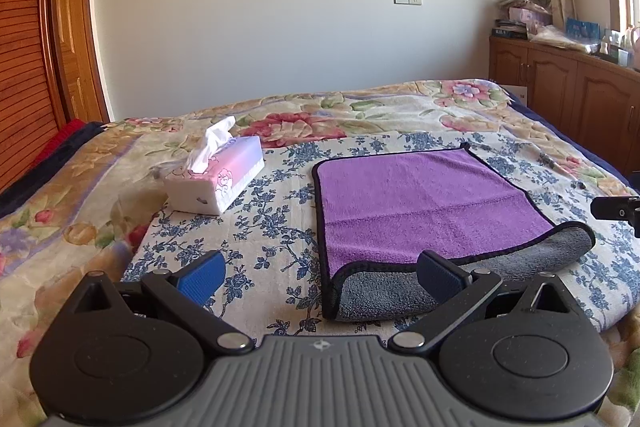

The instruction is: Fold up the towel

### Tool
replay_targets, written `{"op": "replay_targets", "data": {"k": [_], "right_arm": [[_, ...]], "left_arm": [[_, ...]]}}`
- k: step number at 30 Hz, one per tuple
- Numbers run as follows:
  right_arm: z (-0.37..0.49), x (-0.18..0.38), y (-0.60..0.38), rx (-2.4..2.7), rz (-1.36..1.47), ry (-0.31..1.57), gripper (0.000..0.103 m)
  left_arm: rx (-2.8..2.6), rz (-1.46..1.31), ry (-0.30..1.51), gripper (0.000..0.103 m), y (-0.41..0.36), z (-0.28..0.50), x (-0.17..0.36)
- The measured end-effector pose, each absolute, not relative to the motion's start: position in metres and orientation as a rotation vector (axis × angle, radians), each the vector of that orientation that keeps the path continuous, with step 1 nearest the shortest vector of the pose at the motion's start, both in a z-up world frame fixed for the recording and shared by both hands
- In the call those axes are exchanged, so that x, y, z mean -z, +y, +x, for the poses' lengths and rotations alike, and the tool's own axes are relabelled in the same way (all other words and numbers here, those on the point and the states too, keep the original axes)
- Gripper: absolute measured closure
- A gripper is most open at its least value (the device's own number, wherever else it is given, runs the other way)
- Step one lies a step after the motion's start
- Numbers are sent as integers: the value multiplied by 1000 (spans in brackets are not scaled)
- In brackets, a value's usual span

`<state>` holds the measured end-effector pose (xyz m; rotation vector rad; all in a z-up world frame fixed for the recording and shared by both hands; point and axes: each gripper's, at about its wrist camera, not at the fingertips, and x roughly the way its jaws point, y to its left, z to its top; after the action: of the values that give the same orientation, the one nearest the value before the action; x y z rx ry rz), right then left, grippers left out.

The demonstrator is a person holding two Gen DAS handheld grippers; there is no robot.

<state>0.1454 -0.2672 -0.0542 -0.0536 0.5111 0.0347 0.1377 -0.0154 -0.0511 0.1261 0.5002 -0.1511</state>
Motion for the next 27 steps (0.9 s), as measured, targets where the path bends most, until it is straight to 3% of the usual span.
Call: {"op": "replay_targets", "data": {"k": [16,27], "right_arm": [[171,70,-266,-63,-54,570,0],[184,80,-267,-116,-25,640,0]], "left_arm": [[177,122,551,4,-15,167,68],[230,87,630,22,-16,182,79]]}}
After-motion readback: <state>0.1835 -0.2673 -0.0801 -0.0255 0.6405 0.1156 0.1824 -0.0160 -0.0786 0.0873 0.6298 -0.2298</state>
